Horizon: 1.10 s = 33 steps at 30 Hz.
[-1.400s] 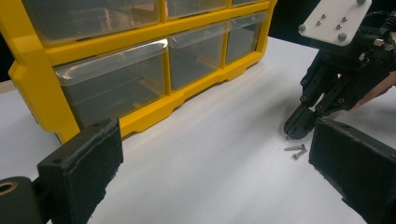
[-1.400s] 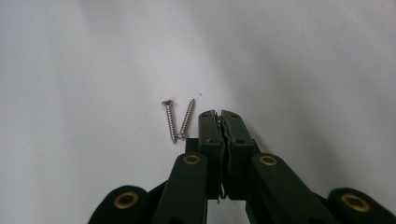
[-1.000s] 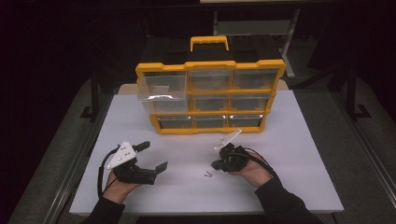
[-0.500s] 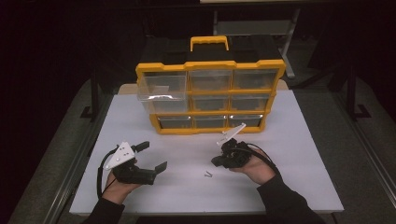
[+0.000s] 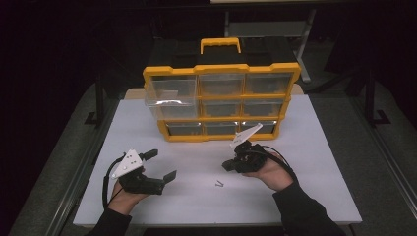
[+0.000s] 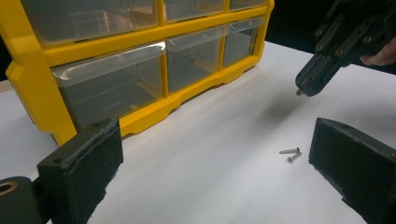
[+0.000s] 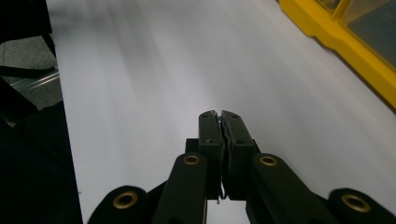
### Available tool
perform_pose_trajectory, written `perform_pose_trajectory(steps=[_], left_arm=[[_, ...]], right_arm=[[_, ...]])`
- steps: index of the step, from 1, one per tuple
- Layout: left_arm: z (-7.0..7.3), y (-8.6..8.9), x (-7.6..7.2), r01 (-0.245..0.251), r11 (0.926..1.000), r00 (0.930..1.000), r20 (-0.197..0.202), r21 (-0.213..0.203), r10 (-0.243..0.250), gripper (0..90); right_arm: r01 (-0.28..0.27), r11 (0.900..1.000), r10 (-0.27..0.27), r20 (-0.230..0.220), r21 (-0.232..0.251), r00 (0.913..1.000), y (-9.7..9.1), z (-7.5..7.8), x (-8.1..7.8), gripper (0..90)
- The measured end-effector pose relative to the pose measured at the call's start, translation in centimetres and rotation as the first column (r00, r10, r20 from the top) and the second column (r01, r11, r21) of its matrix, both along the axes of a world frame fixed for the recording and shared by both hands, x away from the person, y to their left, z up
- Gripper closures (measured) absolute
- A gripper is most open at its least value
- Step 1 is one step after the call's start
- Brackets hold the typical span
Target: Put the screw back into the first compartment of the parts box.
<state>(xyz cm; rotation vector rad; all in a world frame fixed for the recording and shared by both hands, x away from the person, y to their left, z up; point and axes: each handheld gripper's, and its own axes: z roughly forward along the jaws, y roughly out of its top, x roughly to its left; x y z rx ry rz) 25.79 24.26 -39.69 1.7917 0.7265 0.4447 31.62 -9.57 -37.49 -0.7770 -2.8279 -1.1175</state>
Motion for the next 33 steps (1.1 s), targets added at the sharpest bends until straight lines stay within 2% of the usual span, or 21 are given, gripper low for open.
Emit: perform_pose_trajectory(steps=[3, 15, 18, 20, 22, 28, 32, 33], left_arm=[[0.0, 0.0, 0.0, 0.001, 1.0000, 1.0000, 0.002, 0.002, -0.001, 2.4], [0.0, 0.0, 0.0, 0.001, 1.0000, 1.0000, -0.004, 0.005, -0.001, 2.4], [0.0, 0.0, 0.0, 0.001, 1.0000, 1.0000, -0.004, 0.006, -0.001, 2.3], [0.0, 0.0, 0.0, 0.000, 1.0000, 1.0000, -0.005, 0.006, 0.000, 2.3], [0.0, 0.0, 0.0, 0.000, 1.0000, 1.0000, -0.005, 0.006, 0.000, 2.4], [-0.1, -0.1, 0.0, 0.003, 1.0000, 1.0000, -0.004, 0.004, -0.003, 2.3], [-0.1, -0.1, 0.0, 0.003, 1.0000, 1.0000, -0.003, 0.004, -0.003, 2.4], [-0.1, -0.1, 0.0, 0.002, 1.0000, 1.0000, -0.004, 0.004, -0.002, 2.3]], right_arm=[[-0.009, 1.0000, 0.009, 0.016, 0.001, 0.9998, 0.0, 0.5, 0.1, 87.4], [-0.007, 0.9999, 0.007, 0.020, 0.015, 0.9998, 0.2, 1.8, 0.1, 87.4], [-0.008, 0.9999, 0.007, 0.035, 0.015, 0.9994, 0.2, 2.1, 0.3, 87.2], [-0.006, 0.9998, 0.005, 0.037, 0.020, 0.9993, 0.1, 2.3, 0.4, 87.2], [0.003, 0.9996, -0.004, 0.020, 0.027, 0.9998, 0.2, 2.5, 0.4, 87.2], [-0.006, 0.9997, 0.006, 0.034, 0.022, 0.9994, 0.2, 2.9, 0.6, 87.3], [0.002, 0.9994, -0.003, 0.030, 0.036, 0.9995, 0.3, 3.3, 0.6, 87.2], [-0.001, 0.9994, 0.000, 0.041, 0.034, 0.9992, 0.3, 3.3, 0.7, 87.2]])
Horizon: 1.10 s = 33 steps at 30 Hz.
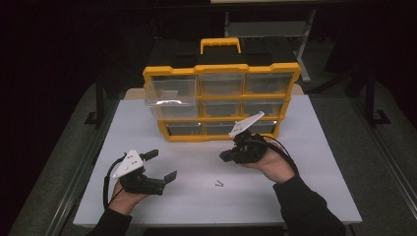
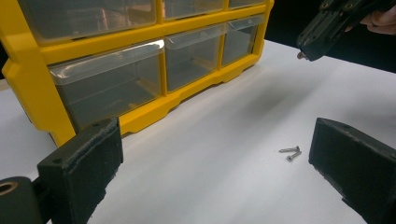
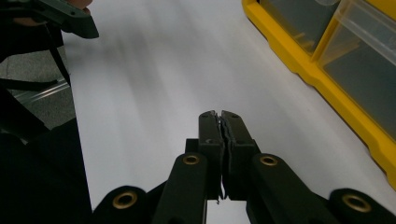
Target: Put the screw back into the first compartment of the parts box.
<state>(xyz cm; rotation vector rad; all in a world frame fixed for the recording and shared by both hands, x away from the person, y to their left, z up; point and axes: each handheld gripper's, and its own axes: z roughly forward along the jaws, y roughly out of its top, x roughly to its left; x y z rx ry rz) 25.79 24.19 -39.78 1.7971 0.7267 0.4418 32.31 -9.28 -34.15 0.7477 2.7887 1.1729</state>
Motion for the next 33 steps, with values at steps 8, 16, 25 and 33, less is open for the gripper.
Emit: perform_pose_trajectory(steps=[8, 16, 25, 33], left_arm=[[0.0, 0.0, 0.1, 0.003, 1.0000, 1.0000, 0.008, 0.006, -0.003, 2.4], [0.0, 0.0, 0.1, 0.002, 1.0000, 0.9999, 0.012, -0.002, -0.002, 2.4], [0.0, -0.1, 0.0, 0.001, 1.0000, 0.9999, 0.012, -0.006, -0.001, 2.4], [0.0, -0.1, 0.0, -0.002, 0.9999, 1.0000, 0.008, -0.012, 0.002, 2.3]], right_arm=[[0.005, 0.9997, -0.005, -0.013, 0.024, 0.9999, 0.0, 0.9, 0.0, 87.2], [0.004, 0.9997, -0.004, 0.002, 0.024, 1.0000, -0.1, 1.9, 0.1, 87.3], [-0.007, 0.9998, 0.006, 0.023, 0.017, 0.9997, 0.1, 3.3, 0.3, 87.3], [-0.007, 0.9999, 0.007, 0.036, 0.014, 0.9993, 0.2, 4.5, 0.6, 87.3]])
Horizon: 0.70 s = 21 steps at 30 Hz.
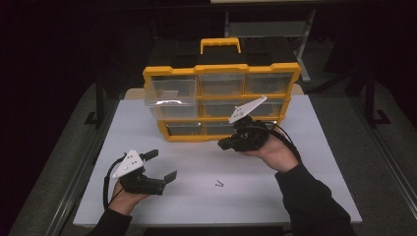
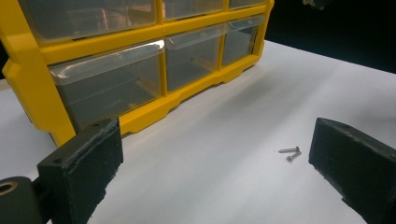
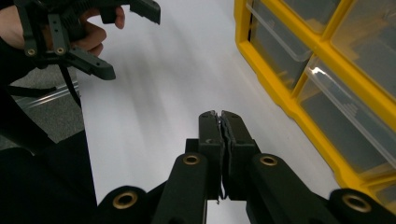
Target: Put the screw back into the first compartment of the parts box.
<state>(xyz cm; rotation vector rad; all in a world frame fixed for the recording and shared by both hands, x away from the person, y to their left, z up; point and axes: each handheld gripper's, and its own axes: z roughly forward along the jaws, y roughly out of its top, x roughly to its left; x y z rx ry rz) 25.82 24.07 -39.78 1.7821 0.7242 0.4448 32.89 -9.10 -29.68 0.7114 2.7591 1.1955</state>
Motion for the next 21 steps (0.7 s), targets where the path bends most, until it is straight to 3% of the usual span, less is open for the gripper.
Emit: perform_pose_trajectory(steps=[12, 16, 17, 18, 21], left_arm=[[0.0, 0.0, 0.0, 0.001, 1.0000, 1.0000, -0.001, -0.002, -0.001, 2.3], [0.0, 0.0, 0.0, 0.002, 1.0000, 1.0000, 0.000, 0.000, -0.002, 2.3], [0.0, 0.0, 0.0, 0.003, 1.0000, 1.0000, 0.000, 0.003, -0.003, 2.4], [0.0, 0.0, 0.0, 0.002, 1.0000, 1.0000, 0.000, 0.002, -0.002, 2.4], [0.0, 0.1, 0.0, 0.004, 1.0000, 1.0000, 0.004, 0.006, -0.004, 2.4]], right_arm=[[-0.027, 0.9994, 0.026, 0.049, 0.023, 0.9985, 0.1, 1.8, 0.6, 87.3], [-0.028, 0.9992, 0.026, 0.051, 0.029, 0.9984, 0.3, 2.3, 0.8, 87.3], [-0.016, 0.9991, 0.014, 0.033, 0.040, 0.9994, 0.4, 2.5, 0.8, 87.3], [-0.028, 0.9989, 0.026, 0.053, 0.038, 0.9983, 0.4, 2.5, 1.0, 87.3], [-0.023, 0.9989, 0.021, 0.047, 0.040, 0.9987, 0.5, 2.8, 1.3, 87.3]])
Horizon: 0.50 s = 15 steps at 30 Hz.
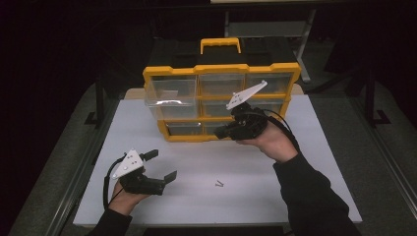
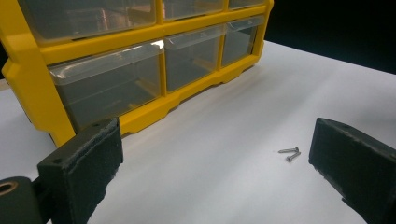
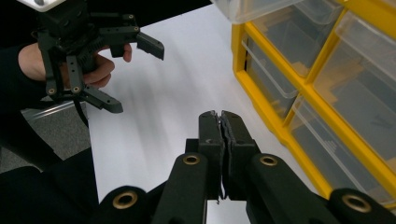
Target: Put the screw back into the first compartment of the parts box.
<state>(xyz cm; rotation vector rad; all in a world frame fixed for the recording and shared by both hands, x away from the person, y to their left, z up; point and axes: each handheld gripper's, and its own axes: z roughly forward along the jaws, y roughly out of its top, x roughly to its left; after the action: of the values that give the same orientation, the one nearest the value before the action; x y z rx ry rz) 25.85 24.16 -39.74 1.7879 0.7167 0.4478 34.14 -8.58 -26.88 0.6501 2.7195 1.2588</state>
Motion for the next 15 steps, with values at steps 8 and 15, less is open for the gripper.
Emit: perform_pose_trajectory(steps=[8, 15], left_arm=[[-0.1, 0.0, 0.0, -0.002, 1.0000, 1.0000, -0.007, -0.003, 0.002, 2.4], [-0.1, -0.1, 0.0, -0.003, 1.0000, 1.0000, -0.007, -0.009, 0.003, 2.3]], right_arm=[[-0.005, 0.9999, 0.006, 0.011, -0.009, 0.9999, 0.4, 0.7, 0.4, 87.3], [-0.003, 0.9999, 0.003, 0.003, -0.011, 1.0000, 1.0, 1.4, 0.5, 87.3]])
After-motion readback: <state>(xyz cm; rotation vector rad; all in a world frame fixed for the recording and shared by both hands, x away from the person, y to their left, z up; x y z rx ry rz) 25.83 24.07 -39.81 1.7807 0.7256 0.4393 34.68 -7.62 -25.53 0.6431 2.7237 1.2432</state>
